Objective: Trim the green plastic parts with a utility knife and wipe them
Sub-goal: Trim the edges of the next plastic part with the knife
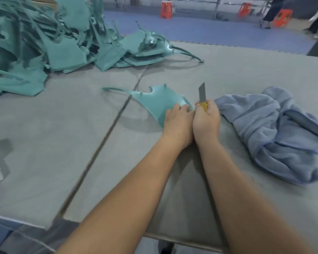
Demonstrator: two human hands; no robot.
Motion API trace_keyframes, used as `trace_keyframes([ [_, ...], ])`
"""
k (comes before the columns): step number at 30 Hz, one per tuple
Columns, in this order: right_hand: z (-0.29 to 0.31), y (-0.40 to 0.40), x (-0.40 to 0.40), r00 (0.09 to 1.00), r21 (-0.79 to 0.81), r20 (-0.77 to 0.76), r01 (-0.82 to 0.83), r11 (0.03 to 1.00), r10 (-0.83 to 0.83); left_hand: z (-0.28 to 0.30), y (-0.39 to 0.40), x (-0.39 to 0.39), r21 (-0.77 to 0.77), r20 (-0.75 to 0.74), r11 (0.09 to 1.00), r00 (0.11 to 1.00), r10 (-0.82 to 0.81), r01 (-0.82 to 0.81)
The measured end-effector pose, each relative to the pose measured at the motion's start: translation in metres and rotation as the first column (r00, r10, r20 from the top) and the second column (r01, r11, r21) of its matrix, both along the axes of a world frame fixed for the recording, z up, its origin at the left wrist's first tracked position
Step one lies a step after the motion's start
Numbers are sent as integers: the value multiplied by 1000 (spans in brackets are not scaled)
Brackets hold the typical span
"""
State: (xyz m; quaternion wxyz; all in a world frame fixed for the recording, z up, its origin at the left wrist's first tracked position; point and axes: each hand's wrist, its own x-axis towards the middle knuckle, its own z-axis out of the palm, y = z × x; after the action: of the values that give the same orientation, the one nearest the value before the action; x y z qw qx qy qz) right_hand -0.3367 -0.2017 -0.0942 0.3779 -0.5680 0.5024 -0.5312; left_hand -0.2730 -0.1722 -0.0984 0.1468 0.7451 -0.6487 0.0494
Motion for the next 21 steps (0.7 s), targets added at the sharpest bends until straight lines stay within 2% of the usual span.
trace_keyframes([
  [3,-2,1,-11,994,6,92,62,998,-62,1,-3,-3,-68,-56,986,987,-153,149],
  [6,3,-1,-12,985,56,165,47,997,-55,7,9,6,-214,-234,953,936,-262,213],
  [8,4,-3,-14,967,108,253,-2,994,-26,12,17,20,-416,-282,906,937,-207,75],
  [10,4,-5,-16,961,130,278,-40,991,2,16,19,40,-525,-391,829,920,-35,-192],
  [11,3,-5,-17,963,128,271,-45,991,9,16,20,49,-496,-455,803,887,82,-329],
  [13,2,-6,-18,970,120,242,-33,992,3,12,19,63,-282,-530,776,766,365,-564],
  [15,1,-7,-17,983,114,185,-18,993,-3,6,18,69,-74,-531,747,660,531,-660],
  [17,-1,-6,-17,991,112,136,-22,993,6,3,17,71,4,-505,761,655,562,-649],
  [21,-4,-5,-16,998,87,1,-57,995,57,3,14,69,93,-442,835,728,523,-543],
])
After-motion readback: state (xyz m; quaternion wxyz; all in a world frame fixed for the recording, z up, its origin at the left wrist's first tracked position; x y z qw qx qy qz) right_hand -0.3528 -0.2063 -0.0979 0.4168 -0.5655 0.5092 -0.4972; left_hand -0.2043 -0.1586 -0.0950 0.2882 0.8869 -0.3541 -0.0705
